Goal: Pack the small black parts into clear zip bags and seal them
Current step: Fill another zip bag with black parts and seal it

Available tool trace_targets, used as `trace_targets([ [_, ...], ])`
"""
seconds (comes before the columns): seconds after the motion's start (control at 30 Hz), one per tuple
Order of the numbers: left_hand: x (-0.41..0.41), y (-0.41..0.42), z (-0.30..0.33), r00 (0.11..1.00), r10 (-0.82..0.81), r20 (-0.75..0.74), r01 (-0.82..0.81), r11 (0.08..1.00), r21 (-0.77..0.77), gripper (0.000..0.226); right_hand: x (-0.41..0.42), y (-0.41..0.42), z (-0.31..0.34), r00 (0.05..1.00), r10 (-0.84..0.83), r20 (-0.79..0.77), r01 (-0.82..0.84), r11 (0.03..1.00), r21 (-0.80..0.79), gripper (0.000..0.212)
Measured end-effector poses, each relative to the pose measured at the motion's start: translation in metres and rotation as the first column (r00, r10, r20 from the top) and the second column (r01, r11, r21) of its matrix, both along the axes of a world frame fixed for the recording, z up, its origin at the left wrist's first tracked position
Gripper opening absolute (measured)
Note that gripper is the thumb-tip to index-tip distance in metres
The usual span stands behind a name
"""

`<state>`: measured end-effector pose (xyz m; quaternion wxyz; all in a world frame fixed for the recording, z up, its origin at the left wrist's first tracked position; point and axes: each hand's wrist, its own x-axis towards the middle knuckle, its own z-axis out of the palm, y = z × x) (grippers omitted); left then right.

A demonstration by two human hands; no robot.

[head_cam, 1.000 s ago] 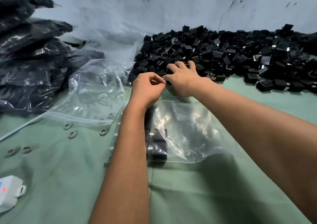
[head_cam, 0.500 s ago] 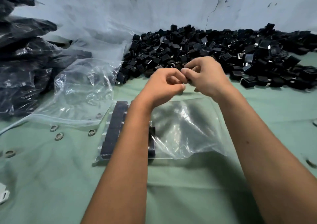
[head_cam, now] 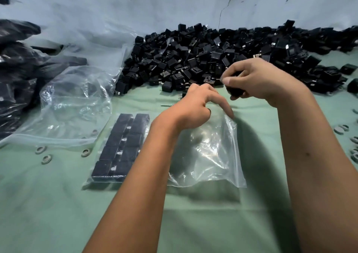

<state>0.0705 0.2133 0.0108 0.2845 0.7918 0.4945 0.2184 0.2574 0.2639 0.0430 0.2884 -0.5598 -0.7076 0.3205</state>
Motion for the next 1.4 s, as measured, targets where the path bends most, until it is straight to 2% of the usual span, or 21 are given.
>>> trace_targets([
  [0.07, -0.006, 0.000, 0.002, 1.000, 0.009, -0.021, -0.008, 1.000, 0.017, 0.070, 0.005, -0.001, 0.000, 0.990, 0.107, 0.094, -0.096, 0.989, -0.114, 0.028],
  [0.13, -0.015, 0.002, 0.003, 1.000, 0.027, -0.007, -0.026, 0.998, 0.052, 0.046, 0.005, -0.004, 0.002, 0.968, 0.211, 0.136, -0.183, 0.963, -0.197, 0.043],
  [0.23, -0.030, 0.004, 0.003, 0.992, 0.078, 0.097, -0.086, 0.993, 0.080, 0.020, -0.002, -0.013, 0.007, 0.902, 0.397, 0.169, -0.335, 0.891, -0.308, 0.051],
  [0.3, -0.037, 0.006, 0.003, 0.980, 0.116, 0.159, -0.129, 0.989, 0.076, 0.014, -0.008, -0.019, 0.008, 0.851, 0.487, 0.195, -0.403, 0.845, -0.352, 0.042],
  [0.43, -0.039, 0.011, -0.002, 0.971, 0.144, 0.193, -0.158, 0.986, 0.058, 0.015, -0.015, -0.022, 0.012, 0.826, 0.552, 0.114, -0.493, 0.805, -0.330, 0.027],
  [0.57, -0.036, 0.014, -0.007, 0.968, 0.172, 0.182, -0.192, 0.976, 0.099, 0.016, -0.011, -0.024, 0.023, 0.809, 0.587, 0.036, -0.552, 0.780, -0.295, 0.033],
  [0.7, -0.036, 0.019, -0.011, 0.918, 0.302, 0.255, -0.355, 0.915, 0.194, 0.020, -0.007, -0.022, 0.031, 0.845, 0.534, 0.043, -0.523, 0.840, -0.142, 0.020],
  [0.8, -0.039, 0.018, -0.009, 0.900, 0.301, 0.314, -0.373, 0.905, 0.203, 0.023, -0.007, -0.022, 0.032, 0.860, 0.510, 0.001, -0.508, 0.857, -0.089, 0.017],
  [0.9, -0.045, 0.012, -0.003, 0.951, 0.165, 0.261, -0.199, 0.974, 0.112, 0.027, -0.010, -0.024, 0.025, 0.828, 0.560, -0.026, -0.553, 0.809, -0.197, 0.015],
  [0.97, -0.048, 0.008, -0.001, 0.975, 0.108, 0.196, -0.119, 0.992, 0.045, 0.034, -0.010, -0.024, 0.021, 0.840, 0.540, -0.057, -0.538, 0.811, -0.231, 0.014],
  [1.1, -0.045, 0.005, 0.002, 0.984, 0.104, 0.144, -0.105, 0.994, 0.002, 0.031, -0.002, -0.020, 0.025, 0.866, 0.486, -0.119, -0.500, 0.849, -0.171, 0.014],
  [1.27, -0.044, 0.005, 0.002, 0.962, 0.089, 0.257, -0.083, 0.996, -0.032, 0.035, -0.007, -0.024, 0.023, 0.773, 0.620, -0.136, -0.627, 0.712, -0.316, 0.024],
  [1.33, -0.046, 0.004, 0.001, 0.962, 0.086, 0.259, -0.081, 0.996, -0.030, 0.033, -0.010, -0.022, 0.018, 0.774, 0.625, -0.096, -0.612, 0.701, -0.367, 0.019],
  [1.4, -0.049, 0.004, 0.001, 0.961, 0.093, 0.260, -0.085, 0.996, -0.040, 0.030, -0.010, -0.017, 0.012, 0.802, 0.597, -0.027, -0.558, 0.732, -0.392, 0.017],
])
